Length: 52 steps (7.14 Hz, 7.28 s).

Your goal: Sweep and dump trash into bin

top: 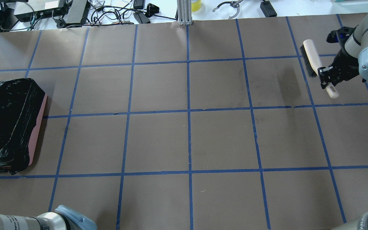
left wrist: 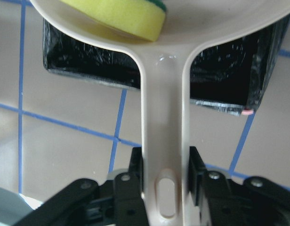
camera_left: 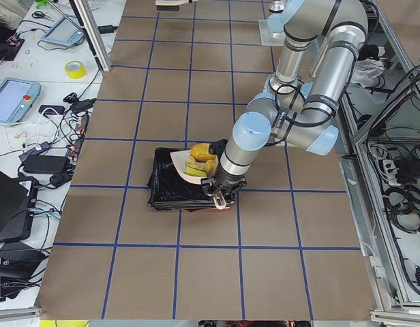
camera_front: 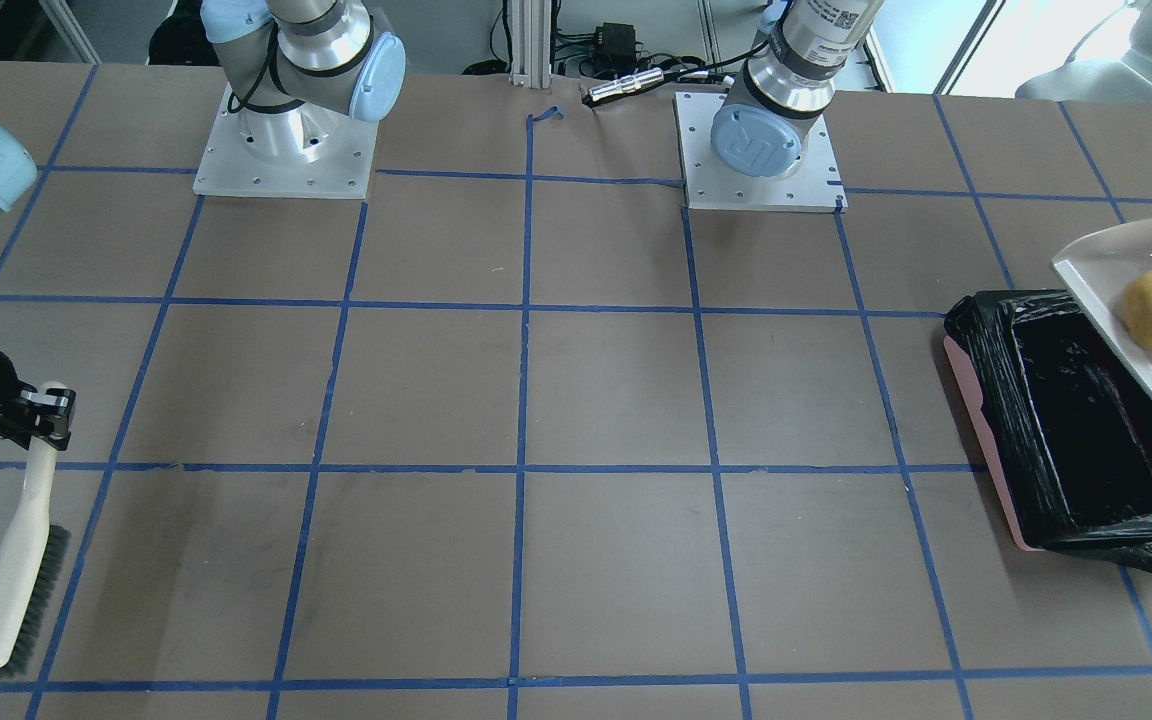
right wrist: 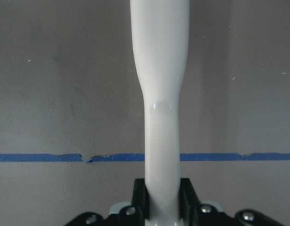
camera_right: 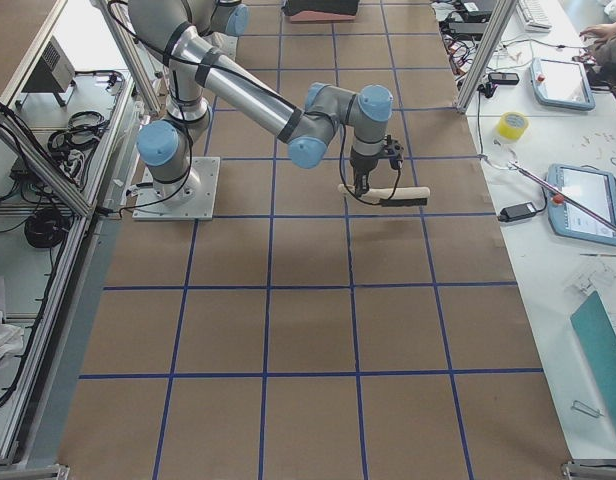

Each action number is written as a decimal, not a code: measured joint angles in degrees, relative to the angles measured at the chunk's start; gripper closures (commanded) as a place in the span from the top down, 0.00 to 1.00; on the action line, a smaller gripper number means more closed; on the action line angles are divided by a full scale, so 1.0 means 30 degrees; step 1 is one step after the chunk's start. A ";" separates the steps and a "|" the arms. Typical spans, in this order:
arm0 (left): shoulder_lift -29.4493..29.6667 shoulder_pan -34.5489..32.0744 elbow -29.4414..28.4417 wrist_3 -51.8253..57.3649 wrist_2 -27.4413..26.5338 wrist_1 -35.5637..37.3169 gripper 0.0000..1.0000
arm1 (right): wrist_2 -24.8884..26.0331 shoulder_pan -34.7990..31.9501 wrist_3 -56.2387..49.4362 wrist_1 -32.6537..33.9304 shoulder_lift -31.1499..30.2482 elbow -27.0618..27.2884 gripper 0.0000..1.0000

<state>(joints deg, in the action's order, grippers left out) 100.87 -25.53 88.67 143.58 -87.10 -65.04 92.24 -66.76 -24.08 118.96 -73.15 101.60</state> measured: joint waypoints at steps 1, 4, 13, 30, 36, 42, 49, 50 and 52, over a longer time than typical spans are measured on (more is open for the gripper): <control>0.0141 -0.0402 -0.0231 0.0414 -0.1556 0.0968 0.00 | -0.0321 0.0070 0.0050 0.0551 0.0129 0.0479 0.00; 0.0385 -0.3982 -0.0174 0.2778 -0.7704 0.6569 0.00 | -0.0926 0.0105 0.0646 0.1525 0.0189 0.1301 0.00; 0.0403 -1.4697 0.0358 0.4916 -0.8732 1.5242 0.00 | -0.0885 0.0088 0.0736 0.1193 0.0264 0.1610 0.07; 0.6224 -1.6860 0.1765 -1.2528 0.0892 0.5226 1.00 | -0.0316 -0.3416 0.2196 -0.7509 -0.1783 -0.4473 0.99; -0.0954 -1.7908 0.1843 -1.9023 0.0242 -0.0709 1.00 | -0.1159 -0.6565 0.5480 -0.8986 -0.4614 -0.4757 1.00; -0.5238 -1.8059 0.2095 -3.7331 -0.1095 -0.5415 1.00 | -0.0281 -0.8457 0.9099 -0.9559 -0.4666 -0.5297 1.00; -0.5031 -2.1571 0.1882 -4.9131 -0.1119 -0.6730 1.00 | -0.0562 -0.8200 0.8006 -0.9589 -0.4571 -0.5782 1.00; -0.5030 -2.1584 0.1870 -4.9154 -0.1098 -0.6730 1.00 | -0.0745 -0.8063 0.7992 -0.9582 -0.4559 -0.5785 1.00; -0.5029 -2.1602 0.1883 -4.9176 -0.1144 -0.6733 1.00 | -0.0935 -0.7819 0.7769 -0.9616 -0.4565 -0.5685 1.00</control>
<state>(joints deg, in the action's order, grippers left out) 85.78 -90.33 94.32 -3.95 -90.54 -85.23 89.43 -90.22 -0.77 90.11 -86.85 84.54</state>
